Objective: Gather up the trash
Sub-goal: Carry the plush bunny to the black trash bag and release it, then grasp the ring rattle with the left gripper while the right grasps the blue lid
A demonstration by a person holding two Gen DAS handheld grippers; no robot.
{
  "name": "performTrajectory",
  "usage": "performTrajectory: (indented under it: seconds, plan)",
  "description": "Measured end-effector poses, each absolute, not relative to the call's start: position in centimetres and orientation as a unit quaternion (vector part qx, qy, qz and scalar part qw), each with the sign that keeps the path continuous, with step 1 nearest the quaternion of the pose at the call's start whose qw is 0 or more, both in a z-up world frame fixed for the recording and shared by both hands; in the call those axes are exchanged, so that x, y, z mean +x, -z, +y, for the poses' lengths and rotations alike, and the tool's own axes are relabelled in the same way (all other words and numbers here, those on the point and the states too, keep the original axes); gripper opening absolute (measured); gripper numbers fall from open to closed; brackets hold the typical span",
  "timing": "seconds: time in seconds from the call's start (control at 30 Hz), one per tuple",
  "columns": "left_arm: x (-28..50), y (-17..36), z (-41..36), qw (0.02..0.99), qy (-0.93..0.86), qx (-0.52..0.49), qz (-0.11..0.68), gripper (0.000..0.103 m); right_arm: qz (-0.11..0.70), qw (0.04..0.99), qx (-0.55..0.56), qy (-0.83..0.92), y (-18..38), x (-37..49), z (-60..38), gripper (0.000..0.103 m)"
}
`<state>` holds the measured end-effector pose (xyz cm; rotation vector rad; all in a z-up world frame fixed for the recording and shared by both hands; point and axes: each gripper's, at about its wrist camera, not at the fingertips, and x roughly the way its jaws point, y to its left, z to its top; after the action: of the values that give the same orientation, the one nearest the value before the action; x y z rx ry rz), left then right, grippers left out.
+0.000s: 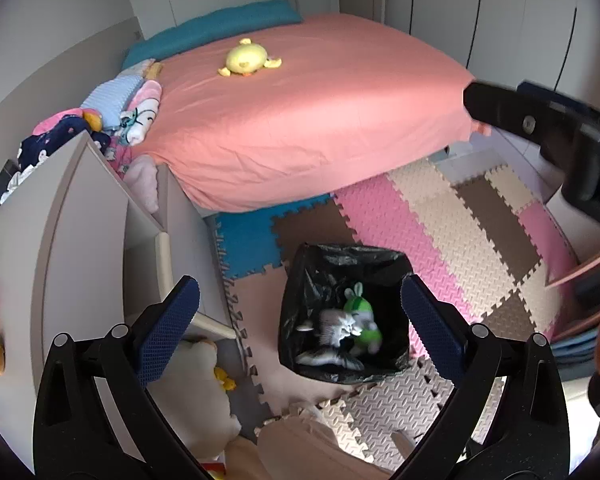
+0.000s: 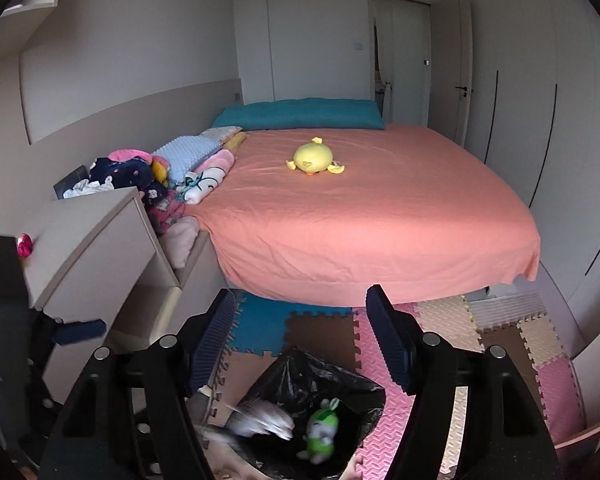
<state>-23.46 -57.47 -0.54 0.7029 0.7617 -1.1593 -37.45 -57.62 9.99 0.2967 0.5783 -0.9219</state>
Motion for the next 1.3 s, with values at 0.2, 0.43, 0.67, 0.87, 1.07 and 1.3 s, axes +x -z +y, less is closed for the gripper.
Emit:
performTrajectory:
  seconds: [0.2, 0.43, 0.67, 0.87, 1.07, 1.3]
  plan:
    - [-23.3, -0.6, -56.5, 0.719, 0.521, 0.312, 0.339, 0.098, 0.268, 0.849, 0.154, 0.430, -10.4, -37.3, -58.0, 0.069]
    - [-21.2, -3.0, -54.8, 0.739, 0.508, 0.286, 0.337, 0.098, 0.263, 0.856, 0.150, 0.419, -11.5, -35.9, -57.3, 0.069]
    - [-19.2, -4.7, -52.6, 0.755, 0.497, 0.268, 0.333, 0.098, 0.263, 0.866, 0.142, 0.400, -12.5, -33.7, -56.0, 0.069]
    - [-16.4, -7.1, -49.2, 0.777, 0.476, 0.247, 0.330, 0.098, 0.263, 0.887, 0.122, 0.360, -14.2, -29.8, -53.2, 0.069]
    - [-12.1, -9.0, -44.1, 0.809, 0.428, 0.225, 0.334, 0.098, 0.267, 0.909, 0.100, 0.304, -15.4, -24.6, -49.6, 0.069]
    - [-6.1, -10.6, -36.5, 0.855, 0.344, 0.181, 0.344, 0.098, 0.284, 0.926, 0.078, 0.236, -15.2, -18.5, -45.0, 0.069]
